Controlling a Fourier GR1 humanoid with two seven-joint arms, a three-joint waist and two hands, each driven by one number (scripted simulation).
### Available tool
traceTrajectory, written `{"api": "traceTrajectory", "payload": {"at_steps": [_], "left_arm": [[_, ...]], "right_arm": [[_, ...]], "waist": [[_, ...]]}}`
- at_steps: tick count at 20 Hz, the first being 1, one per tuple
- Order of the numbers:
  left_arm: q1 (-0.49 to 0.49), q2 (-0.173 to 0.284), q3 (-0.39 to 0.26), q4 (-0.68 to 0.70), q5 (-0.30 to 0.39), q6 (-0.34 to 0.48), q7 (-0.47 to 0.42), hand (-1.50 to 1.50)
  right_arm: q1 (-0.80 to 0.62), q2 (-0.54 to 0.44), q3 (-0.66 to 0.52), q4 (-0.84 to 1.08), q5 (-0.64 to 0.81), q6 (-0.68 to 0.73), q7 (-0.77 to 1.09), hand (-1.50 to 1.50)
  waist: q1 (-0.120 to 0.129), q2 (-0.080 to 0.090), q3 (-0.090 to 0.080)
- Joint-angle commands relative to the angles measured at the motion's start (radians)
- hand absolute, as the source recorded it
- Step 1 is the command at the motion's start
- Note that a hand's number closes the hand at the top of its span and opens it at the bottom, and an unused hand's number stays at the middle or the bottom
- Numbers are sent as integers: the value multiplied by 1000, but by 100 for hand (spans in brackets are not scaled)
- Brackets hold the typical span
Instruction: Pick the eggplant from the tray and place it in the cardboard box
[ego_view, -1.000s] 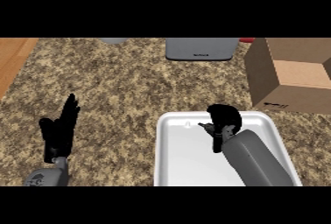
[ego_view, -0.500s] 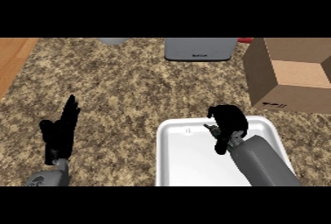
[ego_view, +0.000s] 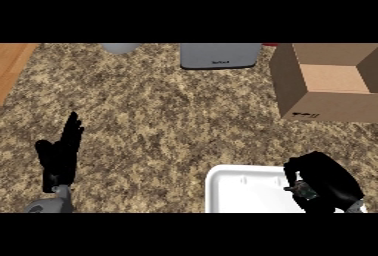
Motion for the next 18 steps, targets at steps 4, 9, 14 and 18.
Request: {"api": "traceTrajectory", "payload": {"at_steps": [4,9,14,18], "left_arm": [[-24,6,4,-25,6,-5,39,0],[0,5,13,16,-5,-2,-19,0],[30,-20,-20,-22,-24,9,-8,0],[-32,-20,-23,1,-18,-11,26,0]], "right_arm": [[283,-194,-200,-253,-121,-165,-242,150],[389,-258,-451,-458,-381,-88,-284,150],[425,-292,-731,-552,-617,42,-253,150],[324,-283,-853,-400,-664,107,-246,150]], "waist": [[11,5,0],[-3,3,-1],[11,3,-1],[39,11,0]]}}
